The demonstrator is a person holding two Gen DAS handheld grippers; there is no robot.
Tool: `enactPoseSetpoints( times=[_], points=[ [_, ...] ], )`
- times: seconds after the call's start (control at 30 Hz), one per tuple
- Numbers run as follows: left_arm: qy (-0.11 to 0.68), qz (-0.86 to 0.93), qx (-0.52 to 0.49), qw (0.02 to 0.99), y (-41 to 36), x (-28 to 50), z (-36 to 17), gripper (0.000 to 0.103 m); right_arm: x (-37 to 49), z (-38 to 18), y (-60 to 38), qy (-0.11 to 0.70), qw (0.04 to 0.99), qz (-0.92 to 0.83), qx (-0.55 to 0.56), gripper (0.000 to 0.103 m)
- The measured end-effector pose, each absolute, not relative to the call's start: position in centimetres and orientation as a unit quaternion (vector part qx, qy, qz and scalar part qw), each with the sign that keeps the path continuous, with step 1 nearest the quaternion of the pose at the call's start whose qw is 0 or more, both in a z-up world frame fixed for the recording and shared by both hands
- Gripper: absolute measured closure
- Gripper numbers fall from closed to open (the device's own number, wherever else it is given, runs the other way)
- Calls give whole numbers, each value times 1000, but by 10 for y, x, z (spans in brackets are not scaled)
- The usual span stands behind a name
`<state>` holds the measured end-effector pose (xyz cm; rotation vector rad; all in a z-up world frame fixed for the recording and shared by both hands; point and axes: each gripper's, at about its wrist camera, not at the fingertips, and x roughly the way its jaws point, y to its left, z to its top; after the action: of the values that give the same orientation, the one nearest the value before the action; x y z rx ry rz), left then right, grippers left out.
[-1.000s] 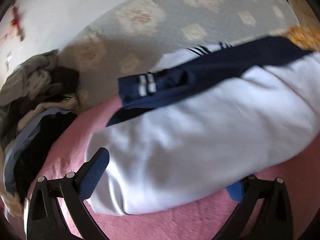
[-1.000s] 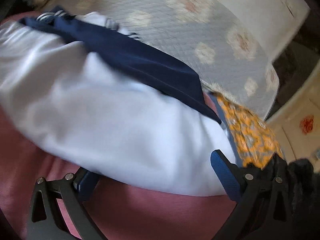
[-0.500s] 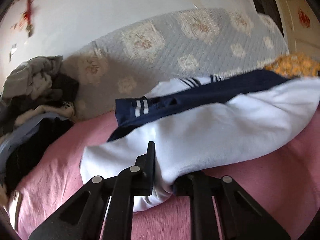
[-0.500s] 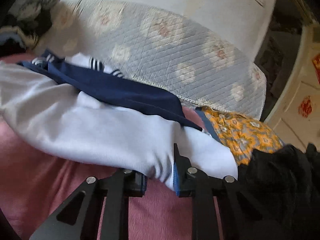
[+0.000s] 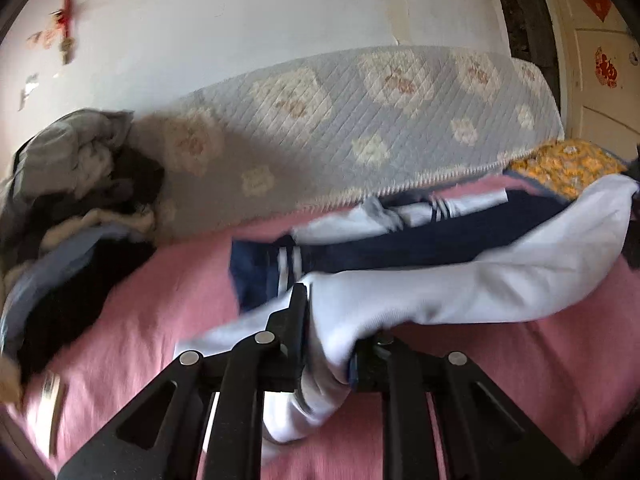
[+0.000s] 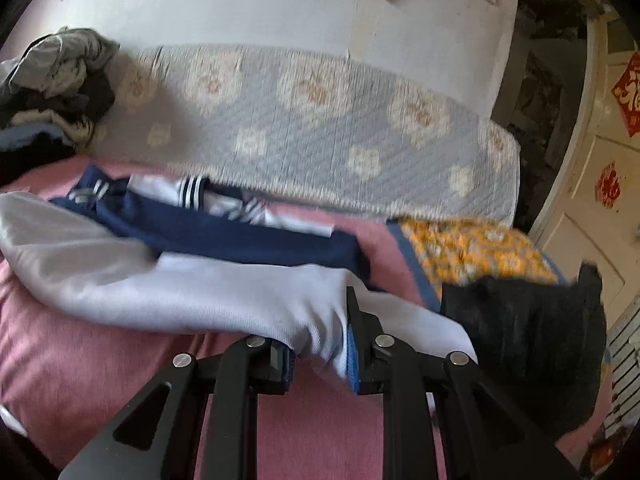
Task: Fold large clothes
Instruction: 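Grasp the white hem edge with both grippers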
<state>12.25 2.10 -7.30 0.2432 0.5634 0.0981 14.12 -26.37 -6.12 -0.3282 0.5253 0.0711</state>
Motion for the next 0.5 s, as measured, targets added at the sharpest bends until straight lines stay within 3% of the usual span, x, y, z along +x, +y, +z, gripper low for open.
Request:
enactPoseSetpoints(
  times=[0.2,0.4,0.47,0.5],
  points=[
    [357,42,154,921,47,263,-87,84,254,-73,-261,277,948,47,-148,82],
    [423,43,113,898,70,326,-113,80,340,-91,-271,353,928,76,-91,82],
    [438,53,134,888,66,340,-123,74,361,-102,-264,371,920,72,-103,82],
    [441,63,147,883,66,344,-129,64,372,-111,-259,382,915,69,-110,82]
  ],
)
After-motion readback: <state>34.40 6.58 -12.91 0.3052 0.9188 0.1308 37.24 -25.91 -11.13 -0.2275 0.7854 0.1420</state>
